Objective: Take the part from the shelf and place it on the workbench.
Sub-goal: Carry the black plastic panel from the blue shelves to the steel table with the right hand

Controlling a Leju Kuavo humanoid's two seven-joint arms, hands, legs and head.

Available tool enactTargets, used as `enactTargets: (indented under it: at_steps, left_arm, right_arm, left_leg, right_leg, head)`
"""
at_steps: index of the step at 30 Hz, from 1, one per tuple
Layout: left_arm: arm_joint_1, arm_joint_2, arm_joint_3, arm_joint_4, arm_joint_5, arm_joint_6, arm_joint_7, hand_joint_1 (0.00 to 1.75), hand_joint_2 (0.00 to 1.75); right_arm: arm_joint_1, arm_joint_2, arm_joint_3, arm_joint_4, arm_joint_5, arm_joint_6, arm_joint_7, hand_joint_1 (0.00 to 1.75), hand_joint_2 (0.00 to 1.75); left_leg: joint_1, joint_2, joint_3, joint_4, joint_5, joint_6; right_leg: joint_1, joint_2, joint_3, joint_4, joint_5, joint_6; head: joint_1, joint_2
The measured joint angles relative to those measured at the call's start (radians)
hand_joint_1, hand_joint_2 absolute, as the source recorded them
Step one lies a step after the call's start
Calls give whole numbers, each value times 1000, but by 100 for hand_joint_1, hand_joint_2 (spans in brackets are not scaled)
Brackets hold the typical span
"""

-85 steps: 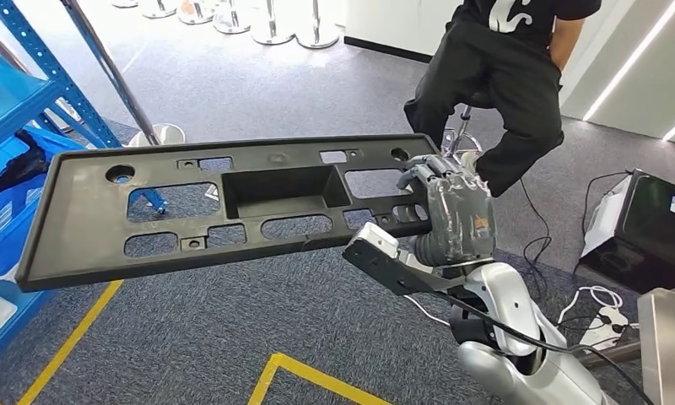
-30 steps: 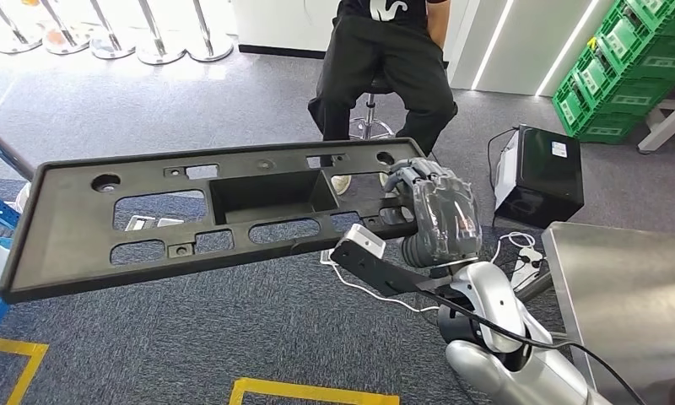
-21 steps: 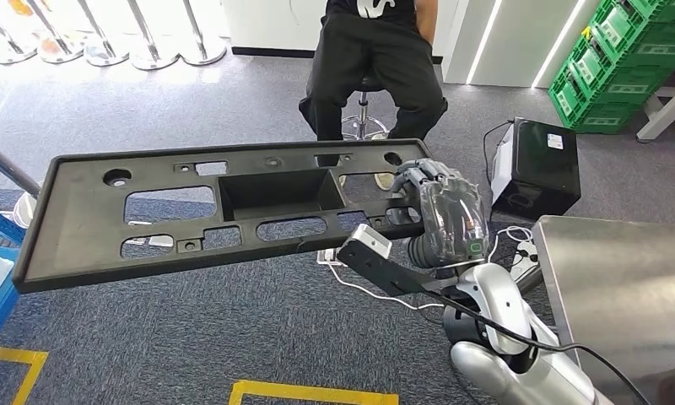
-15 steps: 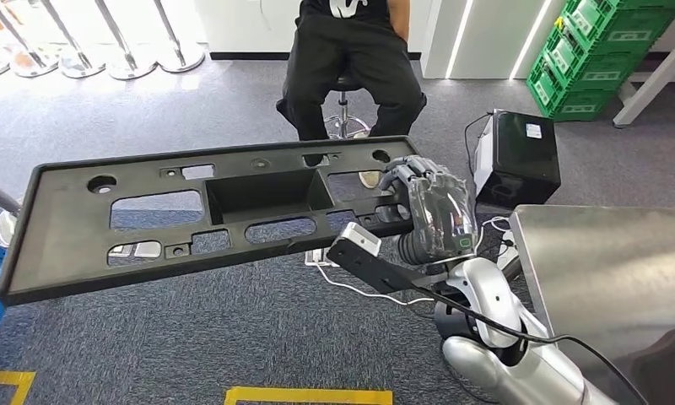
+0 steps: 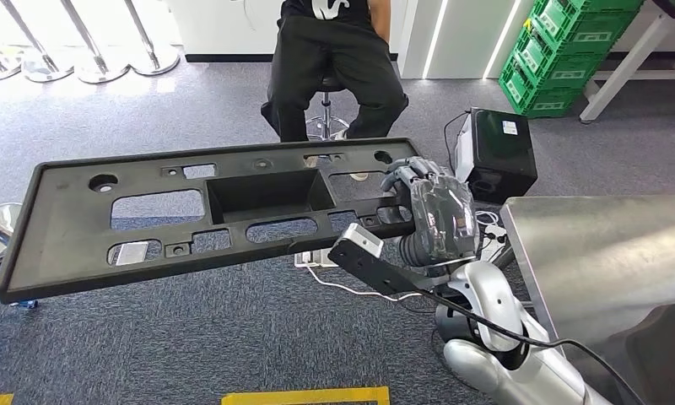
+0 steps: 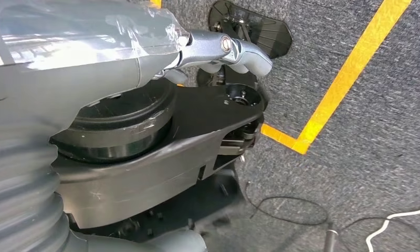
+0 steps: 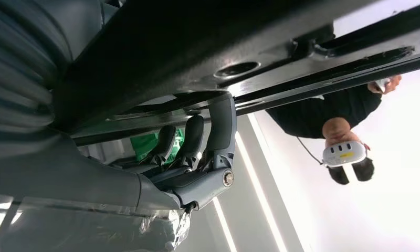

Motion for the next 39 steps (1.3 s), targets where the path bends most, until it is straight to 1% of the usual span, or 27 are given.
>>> enactTargets:
  at_steps: [1,2,3,4,5,6,7,9,10,11,12,13,14,15,16,17,18,20,21,22,24,27,28,31,34,37,39]
  left_arm:
    - [0,0,0,0,0,0,0,0,175]
    - [0,0,-1,0,0,0,0,0,175]
    - [-1,0,-1,0,0,0,0,0,175]
    - [-1,0,-1,0,0,0,0,0,175]
    - [-1,0,-1,0,0,0,0,0,175]
    - [-1,0,-1,0,0,0,0,0,175]
    - [-2,0,-2,0,0,0,0,0,175]
    - [-2,0,-3,0,0,0,0,0,175]
    - [-2,0,-4,0,0,0,0,0,175]
    - [-2,0,-4,0,0,0,0,0,175]
    - [-2,0,-4,0,0,0,0,0,175]
    - [-2,0,-4,0,0,0,0,0,175]
    - [-1,0,-4,0,0,0,0,0,175]
    - [-1,0,-4,0,0,0,0,0,175]
    - [0,0,-4,0,0,0,0,0,175]
    - [0,0,-4,0,0,0,0,0,175]
    - [0,0,-4,0,0,0,0,0,175]
    - [0,0,-4,0,0,0,0,0,175]
    - [0,0,-4,0,0,0,0,0,175]
    - [0,0,-4,0,0,0,0,0,175]
    - [0,0,-5,0,0,0,0,0,175]
    - [1,0,-5,0,-1,0,1,0,175]
    - [0,0,-5,0,-2,0,4,0,175]
    - [0,0,-10,0,-11,0,15,0,175]
    - [-1,0,-18,0,-17,0,21,0,175]
    - [-2,0,-22,0,-16,0,24,0,175]
    - [-2,0,-22,0,-15,0,26,0,175]
  right_arm:
    - [1,0,0,0,0,0,0,175,175]
    - [1,0,0,0,0,0,0,175,175]
    - [2,0,0,0,0,0,0,175,175]
    - [1,0,0,0,0,0,0,175,175]
    - [1,0,0,0,0,0,0,175,175]
    - [0,0,0,0,0,0,0,175,175]
    - [0,0,0,0,0,0,0,175,175]
    - [-1,-1,-1,0,0,0,0,175,175]
    - [-1,-1,-1,0,0,0,0,175,175]
    - [-1,-1,-1,0,0,0,0,175,175]
    - [-1,0,-1,0,0,0,0,175,175]
    - [-1,0,-1,0,0,0,0,175,175]
    - [-1,0,-1,0,0,0,0,175,175]
    - [-1,0,0,0,0,0,0,175,175]
    - [-1,0,0,0,0,0,0,175,175]
    - [-1,0,0,0,0,0,0,175,175]
    - [-1,0,0,0,0,0,0,175,175]
    - [-1,0,0,0,0,0,0,175,175]
    - [-1,0,0,0,0,0,0,175,175]
    - [-1,0,0,0,0,0,0,175,175]
    - [-1,0,0,0,0,0,0,175,175]
    - [0,0,0,0,0,0,0,175,175]
    - [0,0,0,0,0,-1,0,175,175]
    - [4,0,0,0,0,-4,1,175,175]
    - [10,0,0,0,0,-5,3,175,175]
    - [11,0,0,0,0,-6,1,175,175]
    - [11,0,-1,0,-1,-8,-4,175,175]
  left_leg:
    - [-1,6,0,0,-1,0]
    - [-1,11,1,0,-1,-1]
    - [-1,16,3,0,-2,-2]
    - [-1,19,5,0,-4,-5]
    - [-3,23,7,1,-6,-8]
    - [-5,26,8,1,-8,-12]
    - [-6,29,8,1,-10,-17]
    - [-8,36,10,0,-11,-27]
    - [-6,35,12,4,-15,-33]
    - [-5,29,8,19,-27,-38]
    - [-3,21,-4,51,-50,-43]
    - [-2,10,-26,104,-81,-46]
    - [-2,4,-57,171,-116,-48]
    - [-2,1,-88,236,-143,-50]
    - [-2,0,-110,280,-153,-51]
    - [-1,0,-116,287,-142,-51]
    - [-1,-1,-103,255,-113,-50]
    - [0,-10,-47,123,-40,-44]
    - [0,-16,-25,66,-17,-40]
    - [0,-23,-14,31,-5,-36]
    - [-3,-25,-12,12,-4,-30]
    - [-7,-26,-11,9,-4,-25]
    - [-9,-26,-10,9,-4,-23]
    - [-14,-27,-11,10,-3,-15]
    - [-18,-27,-11,11,-3,-7]
    - [-23,-26,-12,13,-3,1]
    - [-22,-22,-10,9,-1,8]
  right_leg:
    - [-1,-3,-14,27,-2,1]
    - [-1,-6,-9,17,15,2]
    - [-1,-10,13,-28,45,0]
    - [0,-18,51,-103,77,-3]
    - [3,-29,85,-170,100,-7]
    - [6,-35,107,-217,112,-12]
    - [10,-38,121,-246,116,-18]
    - [15,-27,120,-252,116,-28]
    - [14,-23,122,-256,118,-33]
    - [12,-19,123,-260,120,-40]
    - [9,-16,125,-263,122,-46]
    - [8,-13,127,-265,123,-50]
    - [8,-9,127,-265,123,-53]
    - [9,-5,127,-264,123,-54]
    - [10,1,127,-263,122,-55]
    - [10,7,127,-262,122,-55]
    - [10,13,128,-260,121,-54]
    - [10,24,128,-256,118,-51]
    - [12,29,126,-252,116,-48]
    - [12,33,123,-249,116,-44]
    - [12,38,117,-246,114,-37]
    - [10,40,119,-248,112,-43]
    - [8,39,120,-250,114,-42]
    - [3,38,124,-257,118,-28]
    - [-1,38,126,-262,120,-19]
    - [-6,39,126,-265,122,-7]
    - [-9,39,126,-265,121,2]
  head:
    - [4,0]
    - [8,0]
    - [12,0]
    - [17,0]
    - [21,0]
    - [23,0]
    - [23,0]
    - [18,0]
    - [16,0]
    - [13,0]
    - [8,0]
    - [2,0]
    - [-6,0]
    - [-12,0]
    - [-16,0]
    - [-20,0]
    - [-24,0]
    - [-31,0]
    - [-34,0]
    - [-35,0]
    - [-31,0]
    - [-23,0]
    - [-20,0]
    - [-15,0]
    - [-12,0]
    - [-12,0]
    - [-12,0]
